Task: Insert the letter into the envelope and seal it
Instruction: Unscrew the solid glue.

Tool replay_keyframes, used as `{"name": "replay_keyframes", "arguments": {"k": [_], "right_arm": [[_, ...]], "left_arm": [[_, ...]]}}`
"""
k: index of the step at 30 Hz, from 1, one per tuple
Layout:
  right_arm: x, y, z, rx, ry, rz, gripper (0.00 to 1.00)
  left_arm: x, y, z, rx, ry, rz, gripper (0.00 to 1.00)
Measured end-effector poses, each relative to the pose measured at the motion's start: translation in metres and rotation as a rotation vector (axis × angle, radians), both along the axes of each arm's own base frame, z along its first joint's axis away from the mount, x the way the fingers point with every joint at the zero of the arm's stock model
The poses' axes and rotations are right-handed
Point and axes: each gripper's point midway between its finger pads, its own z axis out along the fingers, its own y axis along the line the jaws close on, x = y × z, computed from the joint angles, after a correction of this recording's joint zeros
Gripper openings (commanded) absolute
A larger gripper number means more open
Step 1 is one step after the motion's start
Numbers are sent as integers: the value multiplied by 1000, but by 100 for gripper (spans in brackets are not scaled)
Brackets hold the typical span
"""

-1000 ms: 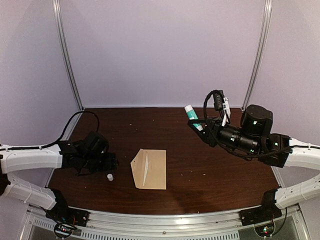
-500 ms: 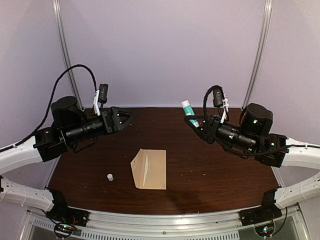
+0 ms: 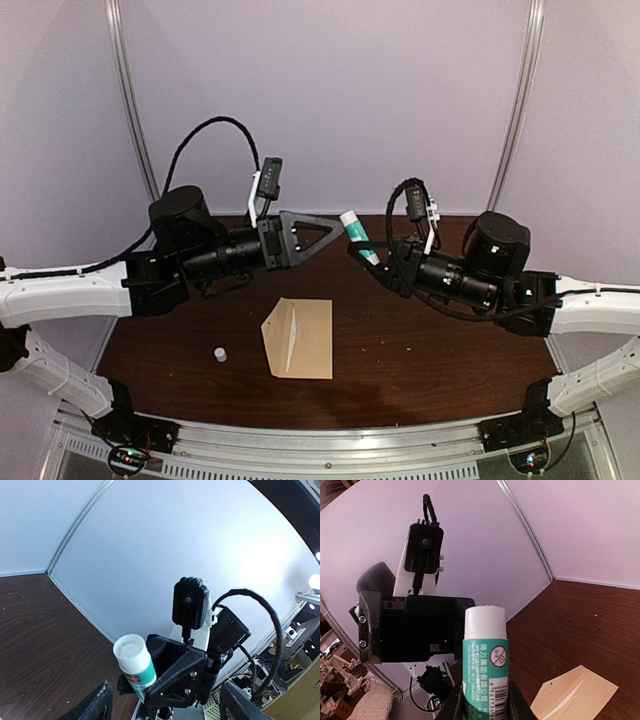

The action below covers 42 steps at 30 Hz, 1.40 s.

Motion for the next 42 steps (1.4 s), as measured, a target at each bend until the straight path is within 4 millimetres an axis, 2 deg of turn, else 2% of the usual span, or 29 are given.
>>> {"name": "replay_keyframes", "arguments": {"k": [5, 11, 20, 23, 32, 34, 37, 39, 42], "right_arm": [[-7, 3, 2, 3, -3, 19, 8], [-12, 6, 2, 0, -10, 31, 7], [-13, 6, 3, -1, -17, 24, 7], [-12, 7, 3, 0, -18, 21, 7], [-11, 8, 3, 0, -19, 17, 8], [-11, 8, 4, 1, -18, 17, 15], [-10, 9, 5, 2, -18, 16, 36], [-10, 8, 5, 0, -22, 15, 57], [-12, 8, 2, -11, -12, 19, 84]], "left_arm": [[4, -15, -3, -8, 18, -20, 70], [5, -18, 4, -32, 29, -27, 50], [5, -19, 3, -37, 55, -32, 49], [5, -23, 1, -33, 66, -43, 46], [7, -29, -10, -11, 97, -51, 19], [8, -29, -10, -11, 99, -47, 11], [9, -28, -9, -14, 99, -41, 3], [10, -27, -9, -12, 100, -34, 1], [10, -25, -11, 4, 100, -20, 1]]}}
